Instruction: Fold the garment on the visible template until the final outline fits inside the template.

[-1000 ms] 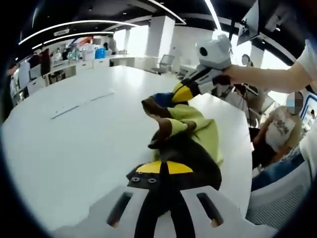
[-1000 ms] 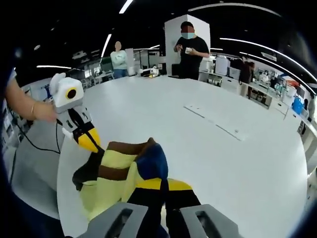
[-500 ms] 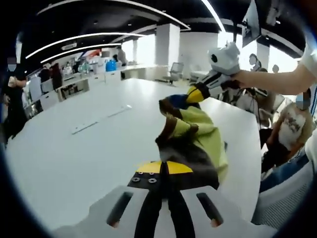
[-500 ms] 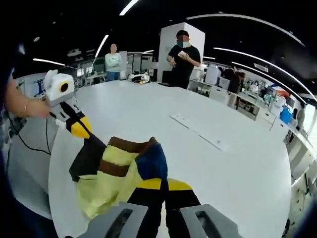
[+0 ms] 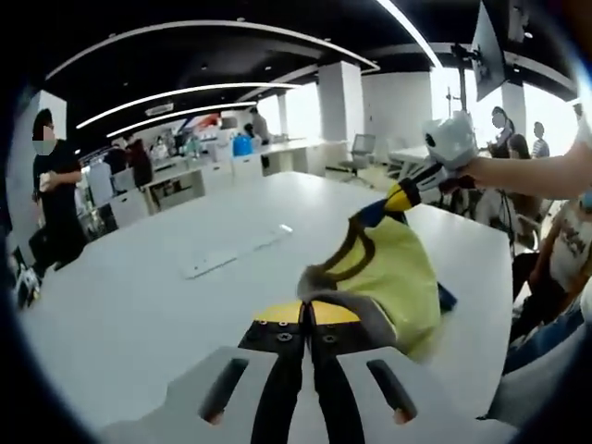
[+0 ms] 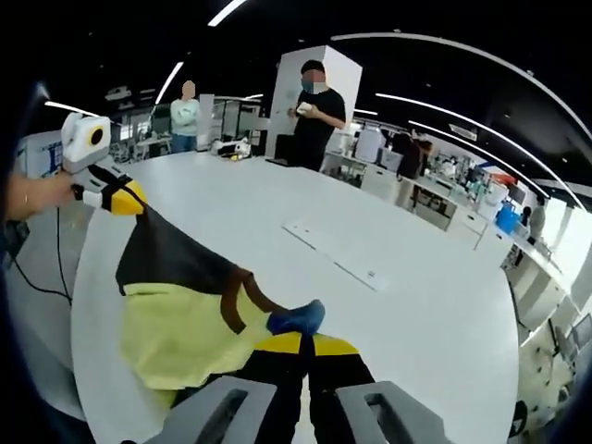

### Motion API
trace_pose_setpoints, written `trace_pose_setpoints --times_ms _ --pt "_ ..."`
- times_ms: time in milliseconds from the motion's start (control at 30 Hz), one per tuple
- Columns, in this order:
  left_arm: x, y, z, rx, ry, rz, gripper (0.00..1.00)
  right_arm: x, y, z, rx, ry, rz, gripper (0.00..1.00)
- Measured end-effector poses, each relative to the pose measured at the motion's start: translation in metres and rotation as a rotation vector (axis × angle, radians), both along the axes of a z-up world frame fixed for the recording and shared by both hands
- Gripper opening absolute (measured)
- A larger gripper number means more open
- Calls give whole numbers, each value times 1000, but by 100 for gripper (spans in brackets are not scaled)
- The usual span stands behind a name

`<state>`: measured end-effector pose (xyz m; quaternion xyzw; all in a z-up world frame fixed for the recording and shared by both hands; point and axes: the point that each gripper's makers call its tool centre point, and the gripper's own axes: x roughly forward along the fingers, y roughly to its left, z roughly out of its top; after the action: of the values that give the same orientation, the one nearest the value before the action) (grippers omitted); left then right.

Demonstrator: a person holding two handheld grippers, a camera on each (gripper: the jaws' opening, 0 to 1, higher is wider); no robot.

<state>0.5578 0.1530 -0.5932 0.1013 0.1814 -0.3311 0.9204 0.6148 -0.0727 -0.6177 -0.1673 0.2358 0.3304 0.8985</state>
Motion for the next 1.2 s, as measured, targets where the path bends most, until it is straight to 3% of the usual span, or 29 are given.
trace_pose_setpoints --times_ms 433,767,1033,1200 --pt "52 30 5 -18 -28 123 0 40 -7 7 11 -49 -129 0" --pt "89 41 -1 -14 -54 185 0 70 -12 -4 2 -69 -197 0" --pt "125 51 -19 -32 -39 247 0 107 -19 -18 37 -52 -285 0" --pt "143 51 -31 -87 -11 270 0 127 -18 -29 38 -40 -309 0"
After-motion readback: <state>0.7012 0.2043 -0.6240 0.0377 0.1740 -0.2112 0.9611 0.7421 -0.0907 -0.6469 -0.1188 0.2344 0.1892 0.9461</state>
